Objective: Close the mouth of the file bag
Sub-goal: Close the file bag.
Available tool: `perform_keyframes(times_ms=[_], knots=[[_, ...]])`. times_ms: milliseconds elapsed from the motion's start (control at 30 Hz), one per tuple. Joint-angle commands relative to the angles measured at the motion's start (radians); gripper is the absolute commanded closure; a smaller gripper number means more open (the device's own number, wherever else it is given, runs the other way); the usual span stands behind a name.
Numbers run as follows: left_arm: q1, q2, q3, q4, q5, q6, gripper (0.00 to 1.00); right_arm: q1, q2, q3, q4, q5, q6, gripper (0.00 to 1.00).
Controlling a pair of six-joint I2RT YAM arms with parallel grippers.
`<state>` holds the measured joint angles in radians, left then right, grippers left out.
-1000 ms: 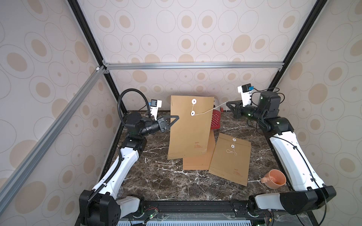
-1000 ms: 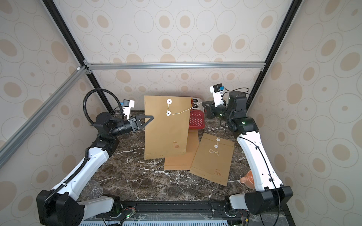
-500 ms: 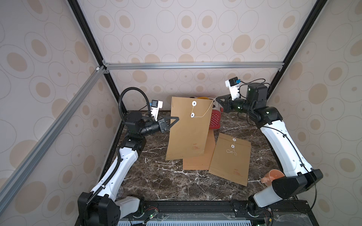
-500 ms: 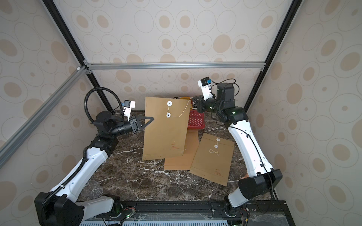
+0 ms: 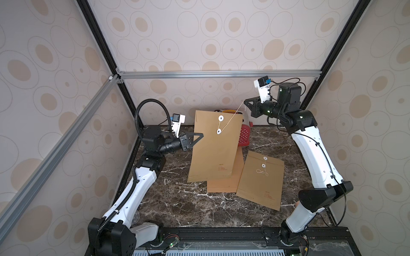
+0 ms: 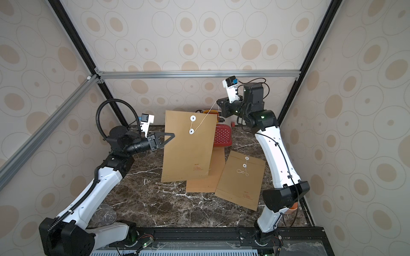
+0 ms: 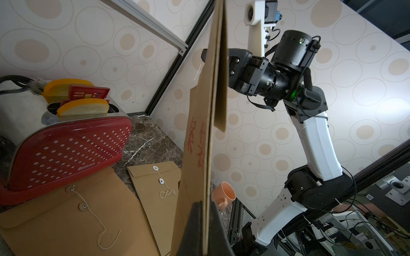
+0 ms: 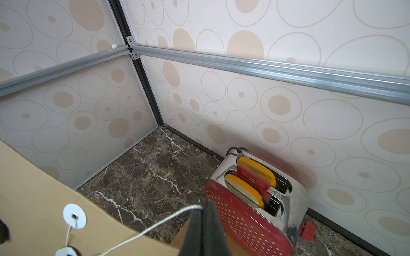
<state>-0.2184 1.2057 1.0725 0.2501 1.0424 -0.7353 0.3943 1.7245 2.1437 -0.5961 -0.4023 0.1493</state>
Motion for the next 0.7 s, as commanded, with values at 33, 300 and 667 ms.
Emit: perform_keyframes(times_ms=[33,300,667], knots=[[-0.01,-0.02,0.058,0.016,0.019,0.024,1.0,0.016,0.03,0.055,-0.028,0.014,-0.011,1.0],[-0.012,-0.01,0.058,0.012,0.018,0.02,1.0,0.047,0.128,0.261,-0.11,0.015,-0.032,1.0],[-0.013,0.004,0.069,-0.015,0.018,0.031,1.0,0.07,0.124,0.254,-0.077,-0.012,0.006,1.0]])
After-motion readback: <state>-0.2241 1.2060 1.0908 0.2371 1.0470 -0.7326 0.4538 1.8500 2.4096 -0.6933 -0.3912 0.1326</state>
